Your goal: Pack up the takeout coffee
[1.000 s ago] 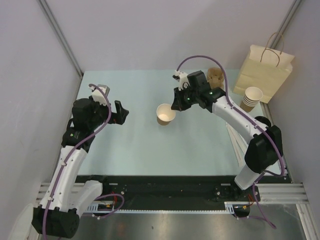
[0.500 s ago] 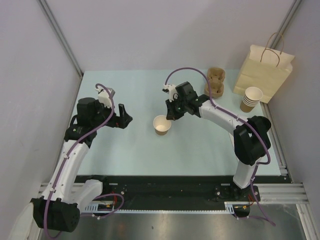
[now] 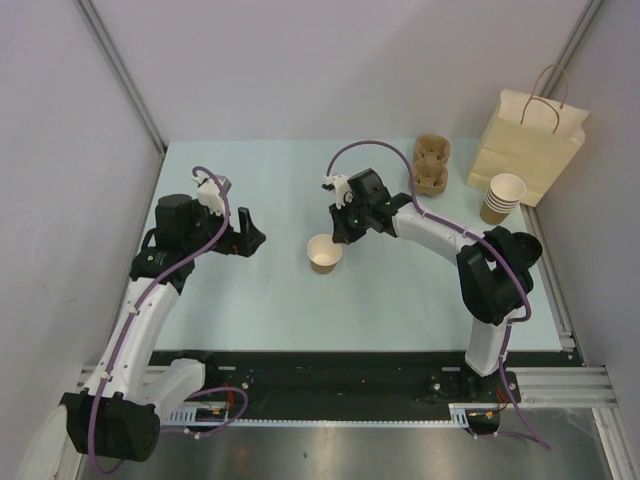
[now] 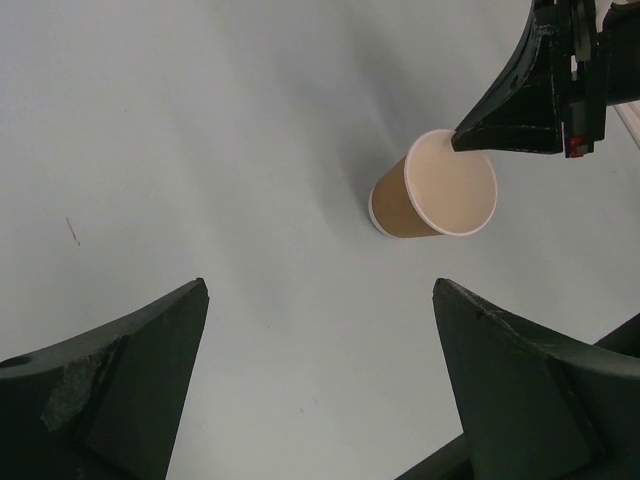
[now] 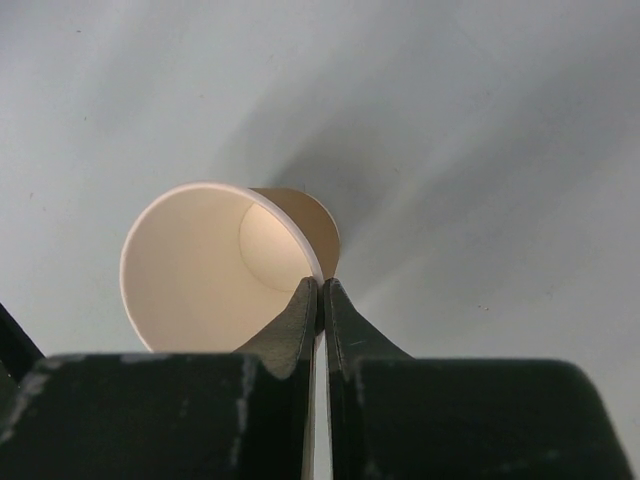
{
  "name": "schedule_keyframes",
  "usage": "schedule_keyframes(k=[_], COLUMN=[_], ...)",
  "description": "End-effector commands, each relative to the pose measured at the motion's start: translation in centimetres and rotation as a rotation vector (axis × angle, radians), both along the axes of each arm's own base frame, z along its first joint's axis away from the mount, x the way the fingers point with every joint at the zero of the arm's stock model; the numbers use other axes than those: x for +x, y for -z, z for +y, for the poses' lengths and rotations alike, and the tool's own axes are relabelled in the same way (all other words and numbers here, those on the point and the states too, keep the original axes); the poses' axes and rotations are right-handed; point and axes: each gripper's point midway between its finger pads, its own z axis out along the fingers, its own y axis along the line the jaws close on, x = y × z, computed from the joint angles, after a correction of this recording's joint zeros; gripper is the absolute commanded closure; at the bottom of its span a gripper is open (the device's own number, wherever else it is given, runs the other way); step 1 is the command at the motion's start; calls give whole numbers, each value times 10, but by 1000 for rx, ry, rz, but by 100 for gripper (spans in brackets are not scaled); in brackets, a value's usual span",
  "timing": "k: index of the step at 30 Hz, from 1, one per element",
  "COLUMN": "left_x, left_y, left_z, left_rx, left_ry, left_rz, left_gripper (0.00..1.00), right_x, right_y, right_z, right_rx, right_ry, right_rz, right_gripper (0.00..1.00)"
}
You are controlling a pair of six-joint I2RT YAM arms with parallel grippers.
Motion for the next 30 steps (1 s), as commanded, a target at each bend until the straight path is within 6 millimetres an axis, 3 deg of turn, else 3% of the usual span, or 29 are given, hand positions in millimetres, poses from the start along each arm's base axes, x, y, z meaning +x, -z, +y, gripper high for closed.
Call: schedule_keyframes(k=[1, 2, 5, 6, 11, 12, 16, 21, 27, 30], left_x=[1, 1, 0, 1, 3, 4, 7, 12, 21, 24], left_y=[-6, -5, -4, -6, -7, -8, -10, -14, -15, -15], left_z=[-2, -2, -2, -3, -4, -4, -7, -12, -17, -19], left_rx=[-17, -16, -18, -20, -23, -25, -33, -51, -66, -75], left_ry=[12, 12, 14, 17, 25, 28, 42, 63, 81, 90], left_rz=[-24, -23, -24, -30, -34, -37, -38, -46, -47, -50], left_gripper=[0, 1, 1, 1, 1, 0, 1, 0, 0, 0], right_x=[7, 5, 4, 4, 3, 0, 1, 7, 0, -15], right_y=[-2, -3, -9, -12, -54, -60, -101, -154, -175, -166], right_z=[6, 6, 6, 5, 2, 0, -13, -51, -124, -158], right_rx=[6, 6, 9, 14, 53, 51, 82, 137, 36, -52], right_ry=[-3, -3, 5, 17, 31, 33, 63, 140, 257, 285], right_rz=[-44, -41, -45, -44, -105, -106, -165, -210, -261, -228], right_gripper=[90, 86, 58, 42, 13, 1, 0, 1, 0, 0])
